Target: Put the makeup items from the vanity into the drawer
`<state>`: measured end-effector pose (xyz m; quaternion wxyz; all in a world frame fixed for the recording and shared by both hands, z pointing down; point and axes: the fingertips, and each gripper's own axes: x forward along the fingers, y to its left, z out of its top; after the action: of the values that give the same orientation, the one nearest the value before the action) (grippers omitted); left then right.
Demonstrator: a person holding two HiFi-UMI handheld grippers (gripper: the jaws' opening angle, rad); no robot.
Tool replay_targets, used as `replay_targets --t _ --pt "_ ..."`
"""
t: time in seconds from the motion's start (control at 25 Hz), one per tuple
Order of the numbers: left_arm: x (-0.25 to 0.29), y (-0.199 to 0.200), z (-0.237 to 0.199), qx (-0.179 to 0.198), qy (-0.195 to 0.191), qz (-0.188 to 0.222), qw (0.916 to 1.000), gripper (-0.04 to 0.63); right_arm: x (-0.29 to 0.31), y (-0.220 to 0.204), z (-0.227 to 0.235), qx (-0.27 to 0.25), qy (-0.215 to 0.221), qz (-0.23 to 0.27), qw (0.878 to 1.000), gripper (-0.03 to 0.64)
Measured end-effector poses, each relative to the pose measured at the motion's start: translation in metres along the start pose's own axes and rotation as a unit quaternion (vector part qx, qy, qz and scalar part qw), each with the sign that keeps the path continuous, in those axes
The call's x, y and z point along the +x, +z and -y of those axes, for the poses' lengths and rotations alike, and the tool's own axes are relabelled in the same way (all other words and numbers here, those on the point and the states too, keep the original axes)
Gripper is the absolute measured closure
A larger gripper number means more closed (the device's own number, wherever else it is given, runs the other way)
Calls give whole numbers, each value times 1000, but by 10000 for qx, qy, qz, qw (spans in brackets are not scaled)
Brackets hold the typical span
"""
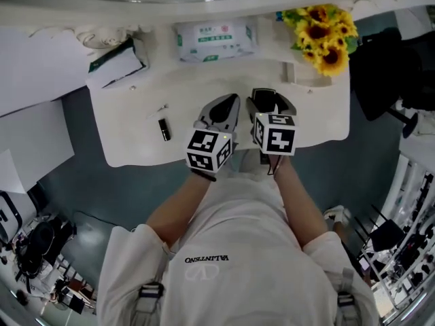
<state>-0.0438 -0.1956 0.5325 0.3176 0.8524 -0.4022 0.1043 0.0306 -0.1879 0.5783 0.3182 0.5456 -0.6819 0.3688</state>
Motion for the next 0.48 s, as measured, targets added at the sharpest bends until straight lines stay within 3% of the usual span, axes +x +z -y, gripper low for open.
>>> replay_targets --t 0.48 --pt "45 13 62 136 30 92 9999 594 -37 28 74 -7 127 366 9993 275"
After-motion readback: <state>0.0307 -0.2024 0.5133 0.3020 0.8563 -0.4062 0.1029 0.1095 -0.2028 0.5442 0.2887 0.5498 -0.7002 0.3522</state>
